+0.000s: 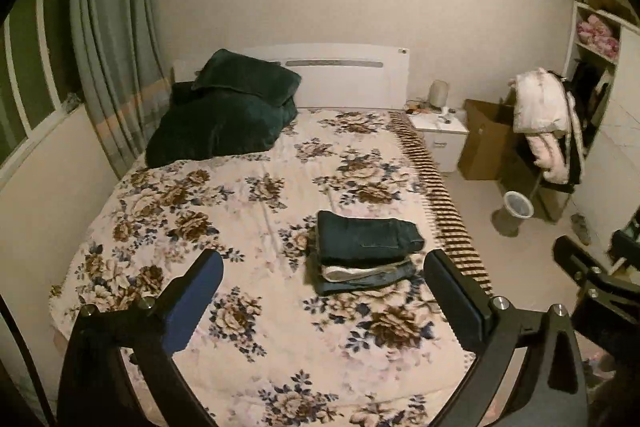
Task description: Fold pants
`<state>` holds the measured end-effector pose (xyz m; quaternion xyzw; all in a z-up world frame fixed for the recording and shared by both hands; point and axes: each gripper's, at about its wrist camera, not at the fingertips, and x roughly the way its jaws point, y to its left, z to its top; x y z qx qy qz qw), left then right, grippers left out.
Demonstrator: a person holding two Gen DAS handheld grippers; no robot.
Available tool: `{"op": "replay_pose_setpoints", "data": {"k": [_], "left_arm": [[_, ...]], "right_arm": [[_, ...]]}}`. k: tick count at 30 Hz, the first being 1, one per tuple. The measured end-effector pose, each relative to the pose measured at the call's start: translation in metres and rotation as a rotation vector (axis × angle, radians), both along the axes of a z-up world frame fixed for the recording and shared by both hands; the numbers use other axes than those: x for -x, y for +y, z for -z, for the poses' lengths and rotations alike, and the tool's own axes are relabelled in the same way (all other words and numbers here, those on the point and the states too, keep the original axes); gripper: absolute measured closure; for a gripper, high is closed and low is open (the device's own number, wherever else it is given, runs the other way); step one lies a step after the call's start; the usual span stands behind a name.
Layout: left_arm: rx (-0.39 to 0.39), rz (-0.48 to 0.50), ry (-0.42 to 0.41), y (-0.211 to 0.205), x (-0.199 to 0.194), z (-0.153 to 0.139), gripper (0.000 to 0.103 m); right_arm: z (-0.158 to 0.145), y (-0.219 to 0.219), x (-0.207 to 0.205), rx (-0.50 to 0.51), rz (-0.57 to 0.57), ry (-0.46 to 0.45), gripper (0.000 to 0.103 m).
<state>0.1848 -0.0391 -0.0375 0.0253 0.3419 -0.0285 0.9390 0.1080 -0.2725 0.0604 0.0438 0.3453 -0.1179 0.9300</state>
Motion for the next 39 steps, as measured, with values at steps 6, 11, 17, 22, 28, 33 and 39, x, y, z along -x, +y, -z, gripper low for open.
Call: {"op": "replay_pose_setpoints", "data": {"k": [6,11,17,22,28,33,39], "left_arm": [[-0.007,-0.016,0.027,-0.006,-0.019,0.016,0.0],[-0.016,-0.013,0.04,-0.01,-0.028,0.023,0.0],[-0.021,-0.006,0.067,-0.013,-0.034,0.029,0.0],[-0.022,-0.005,0.066,-0.015,-0.033,0.029,0.0],[-0.021,0.008,0.078,-0.015,-0.032,0.031,0.0],[-0.031,0.01,0.073,-0.018,-0.031,0.031,0.0],[-0.032,0.01,0.072,-0.019,-0.031,0.03,0.0]], "right_arm": [[0.025,-0.009,-0.029,0.013,-0.002,0.029,0.0],[0.043,-0.014,-0.043,0.014,0.006,0.053,0.0],[0.062,-0.019,-0.052,-0.01,0.007,0.088,0.0],[0.068,-0.021,-0.05,-0.02,0.008,0.094,0.0],[0.074,-0.019,-0.046,-0.022,0.001,0.101,0.0],[0.075,-0.021,-0.044,-0.029,0.0,0.099,0.0],[0.075,-0.022,-0.043,-0.027,-0.003,0.095,0.0]]}}
